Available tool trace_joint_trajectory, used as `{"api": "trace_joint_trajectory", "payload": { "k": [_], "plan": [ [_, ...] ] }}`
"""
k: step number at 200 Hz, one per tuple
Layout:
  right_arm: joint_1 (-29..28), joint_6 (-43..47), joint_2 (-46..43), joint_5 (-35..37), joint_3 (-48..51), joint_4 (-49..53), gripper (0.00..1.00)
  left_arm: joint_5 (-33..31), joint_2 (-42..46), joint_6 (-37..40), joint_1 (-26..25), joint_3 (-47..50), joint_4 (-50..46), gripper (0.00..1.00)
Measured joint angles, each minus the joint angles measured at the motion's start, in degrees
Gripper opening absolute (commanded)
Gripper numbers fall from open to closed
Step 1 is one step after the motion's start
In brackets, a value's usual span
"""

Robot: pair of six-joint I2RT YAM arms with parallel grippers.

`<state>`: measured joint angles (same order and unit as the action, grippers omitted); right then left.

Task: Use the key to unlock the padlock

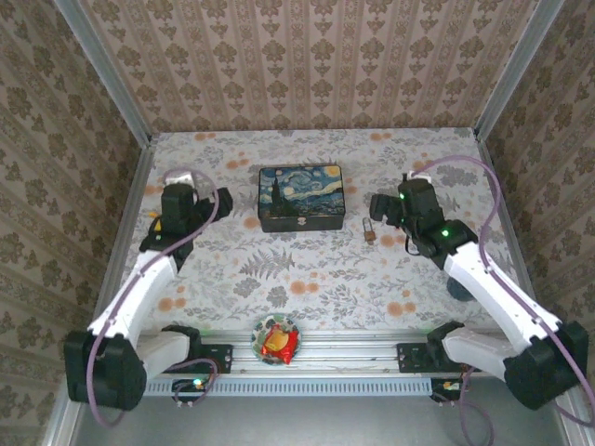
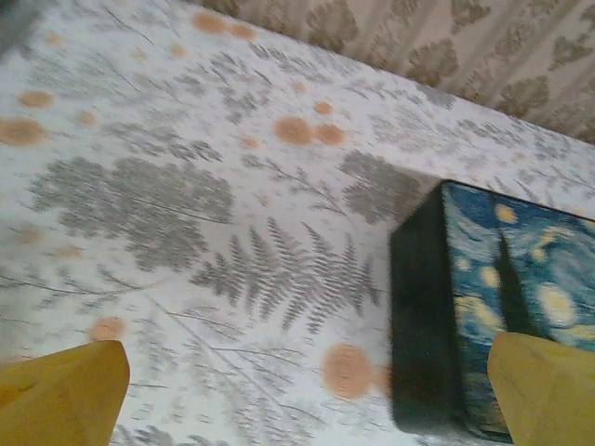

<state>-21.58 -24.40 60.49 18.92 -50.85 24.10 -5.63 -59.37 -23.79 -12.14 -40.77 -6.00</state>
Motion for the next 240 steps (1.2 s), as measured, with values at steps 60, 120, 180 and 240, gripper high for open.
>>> {"api": "trace_joint_trajectory", "payload": {
  "k": [60, 120, 180, 240],
  "plan": [
    [1.7, 3.5, -13.5, 7.6, 9.7, -3.8, 1.0, -5.0, 13.2, 10.7, 2.2, 18.6, 16.0, 1.0],
    [2.4, 7.6, -15.0, 13.7, 18.4, -13.3, 1.0, -1.9, 5.1, 18.5, 6.6, 22.2, 31.6, 1.0],
    [4.1, 13.1, -13.8, 15.2, 24.8, -25.4, 1.0, 4.4, -7.2, 25.8, 8.1, 25.4, 47.8, 1.0],
    [6.9, 15.3, -13.7, 14.9, 28.6, -32.6, 1.0, 8.3, -16.7, 29.0, 8.9, 26.6, 58.5, 1.0]
  ]
}}
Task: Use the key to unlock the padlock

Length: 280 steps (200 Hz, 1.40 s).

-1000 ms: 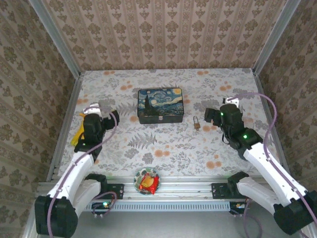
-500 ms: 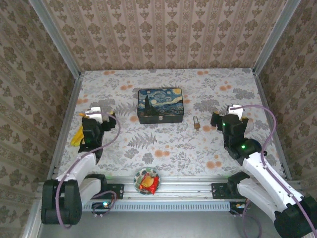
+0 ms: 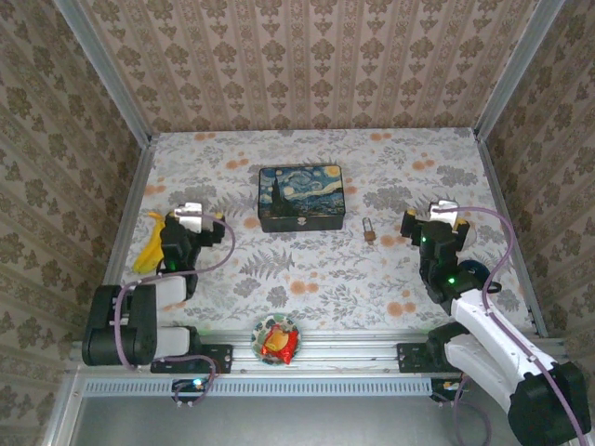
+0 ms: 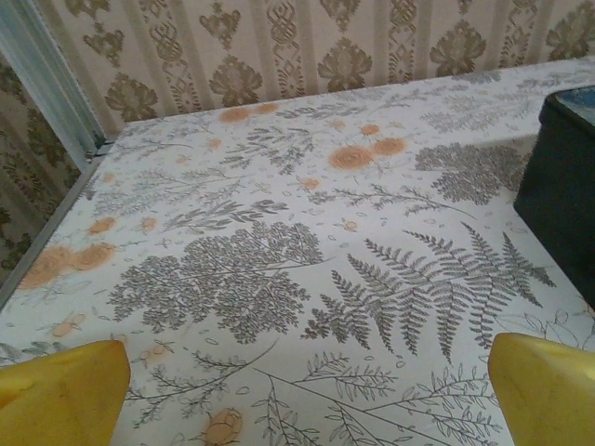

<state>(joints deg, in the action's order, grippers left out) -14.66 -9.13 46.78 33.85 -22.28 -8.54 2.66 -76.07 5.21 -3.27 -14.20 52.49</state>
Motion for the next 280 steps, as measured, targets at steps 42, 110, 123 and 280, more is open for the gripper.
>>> {"api": "trace_joint_trajectory", "payload": {
  "k": [42, 110, 123, 280],
  "plan": [
    [2.2, 0.2, 1.2, -1.9, 1.9, -4.9, 1.0, 1.8, -6.5, 1.2, 0.0, 0.5, 5.8, 1.0],
    [7.1, 1.9, 6.7, -7.4, 6.6, -16.3, 1.0, 1.4, -13.2, -0.2, 3.2, -7.2, 2.7, 1.0],
    [8.7, 2.1, 8.7, -8.9, 7.0, -18.8, 1.0, 0.6, -13.2, -0.6, 3.4, -7.8, 2.7, 1.0],
    [12.9, 4.9, 37.1, -20.9, 4.7, -47.4, 1.0, 0.1, -13.2, -1.2, 3.4, -7.8, 0.6, 1.0]
  ]
}}
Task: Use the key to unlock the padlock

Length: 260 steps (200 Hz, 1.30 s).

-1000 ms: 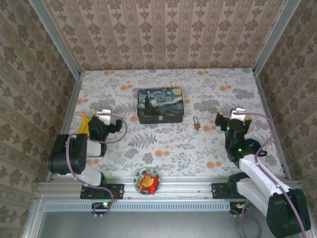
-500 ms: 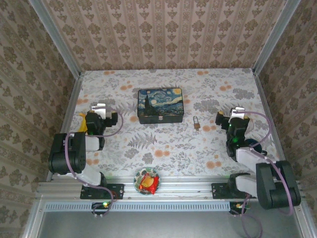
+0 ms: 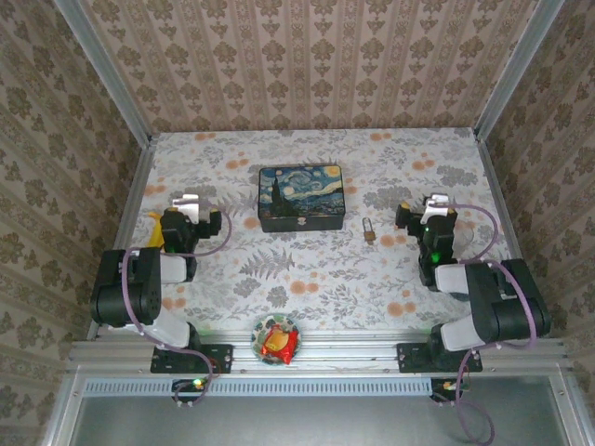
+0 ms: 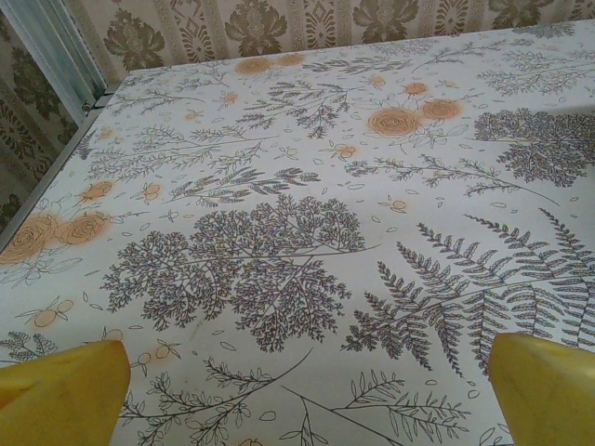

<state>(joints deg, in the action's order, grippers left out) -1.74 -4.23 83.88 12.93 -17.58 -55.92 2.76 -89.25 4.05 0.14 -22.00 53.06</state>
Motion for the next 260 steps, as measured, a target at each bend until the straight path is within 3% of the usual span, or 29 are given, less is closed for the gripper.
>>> {"api": "trace_joint_trajectory", "payload": {
  "k": [108, 260],
  "plan": [
    [1.5, 1.6, 2.9, -10.2, -5.4, 6.1, 1.0, 0.0, 0.0, 0.0, 0.0, 0.0, -0.4, 1.0],
    [1.5, 1.6, 2.9, -11.7, -5.4, 6.9, 1.0, 0.0, 0.0, 0.0, 0.0, 0.0, -0.4, 1.0]
  ]
}}
